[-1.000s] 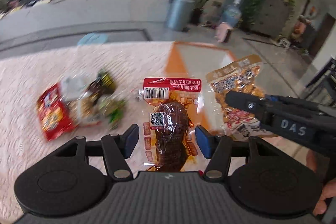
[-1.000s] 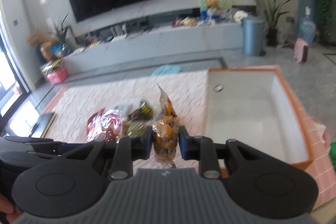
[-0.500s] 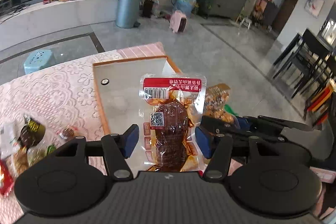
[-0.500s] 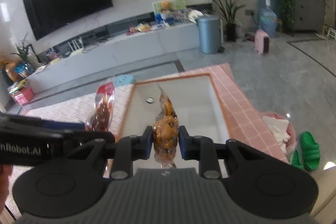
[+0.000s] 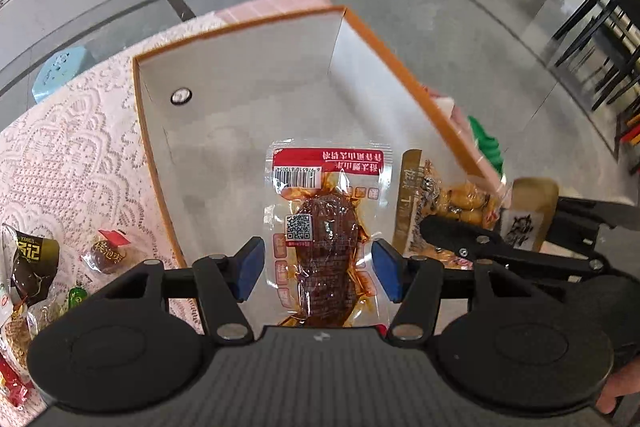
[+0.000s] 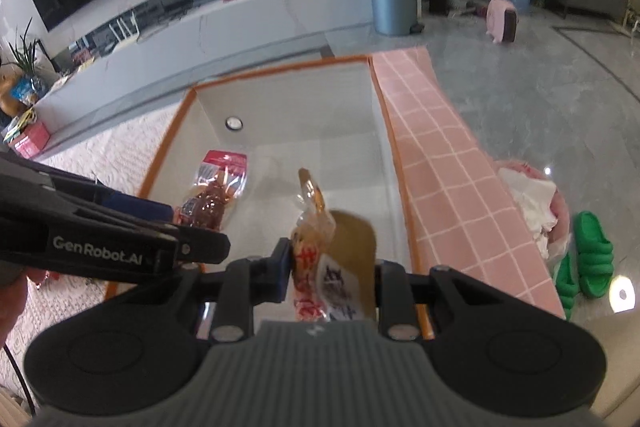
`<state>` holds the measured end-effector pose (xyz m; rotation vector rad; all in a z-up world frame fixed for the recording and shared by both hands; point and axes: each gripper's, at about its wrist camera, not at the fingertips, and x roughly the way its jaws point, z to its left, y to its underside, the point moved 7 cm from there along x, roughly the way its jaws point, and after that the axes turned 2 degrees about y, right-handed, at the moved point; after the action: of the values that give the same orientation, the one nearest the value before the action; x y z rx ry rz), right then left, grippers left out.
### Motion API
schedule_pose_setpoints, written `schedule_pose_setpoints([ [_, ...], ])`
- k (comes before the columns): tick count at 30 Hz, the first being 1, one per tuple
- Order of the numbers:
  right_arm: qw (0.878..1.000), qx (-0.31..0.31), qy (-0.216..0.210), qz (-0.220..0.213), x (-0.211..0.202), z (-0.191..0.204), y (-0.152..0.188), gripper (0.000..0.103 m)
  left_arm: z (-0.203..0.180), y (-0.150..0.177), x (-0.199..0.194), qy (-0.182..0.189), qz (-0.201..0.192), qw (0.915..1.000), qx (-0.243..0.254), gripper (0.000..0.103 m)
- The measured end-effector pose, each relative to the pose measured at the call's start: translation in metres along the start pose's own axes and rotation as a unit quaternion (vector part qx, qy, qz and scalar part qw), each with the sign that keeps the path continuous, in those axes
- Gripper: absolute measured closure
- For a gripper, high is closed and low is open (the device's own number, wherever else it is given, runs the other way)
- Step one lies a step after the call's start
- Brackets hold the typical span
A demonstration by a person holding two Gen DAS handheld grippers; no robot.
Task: Organize snacks
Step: 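Carry both held packs over the open orange box with both tools, then open left tool dropping the meat pack while right tool releases the peanut pack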
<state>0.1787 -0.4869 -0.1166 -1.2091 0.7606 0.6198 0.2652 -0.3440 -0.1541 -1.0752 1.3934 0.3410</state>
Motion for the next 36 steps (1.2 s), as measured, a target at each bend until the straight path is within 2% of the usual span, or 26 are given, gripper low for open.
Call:
schedule_pose_setpoints([
  [6, 0.999, -0.019, 0.0, 0.036, 0.023, 0.001, 0.003, 0.08, 0.004, 0.006, 0.023, -0.046, 0.033, 0.9975, 0.042, 0.036],
  [10, 0.998, -0.041, 0.002, 0.056, 0.034, 0.007, 0.006, 0.08, 0.008, 0.01, 0.034, -0.064, 0.052, 0.9954, 0.049, 0.035],
  [17, 0.994, -0.06, 0.015, 0.088, 0.046, 0.009, 0.007, 0.08, 0.007, 0.015, 0.04, -0.103, 0.06, 0.9894, 0.083, 0.035],
  [28, 0.992, -0.076, 0.024, 0.099, 0.049, 0.013, 0.011, 0.078, -0.012, 0.017, 0.019, -0.126, 0.041, 0.987, 0.092, 0.03],
  [34, 0.993, -0.074, 0.026, 0.09, 0.038, 0.015, 0.005, 0.062, -0.011, 0.011, -0.004, -0.137, 0.015, 0.9862, 0.091, 0.027],
  [36, 0.994, -0.067, 0.021, 0.089, 0.032, 0.016, 0.002, 0.061, -0.011, 0.011, -0.012, -0.133, 0.007, 0.9872, 0.088, 0.029],
])
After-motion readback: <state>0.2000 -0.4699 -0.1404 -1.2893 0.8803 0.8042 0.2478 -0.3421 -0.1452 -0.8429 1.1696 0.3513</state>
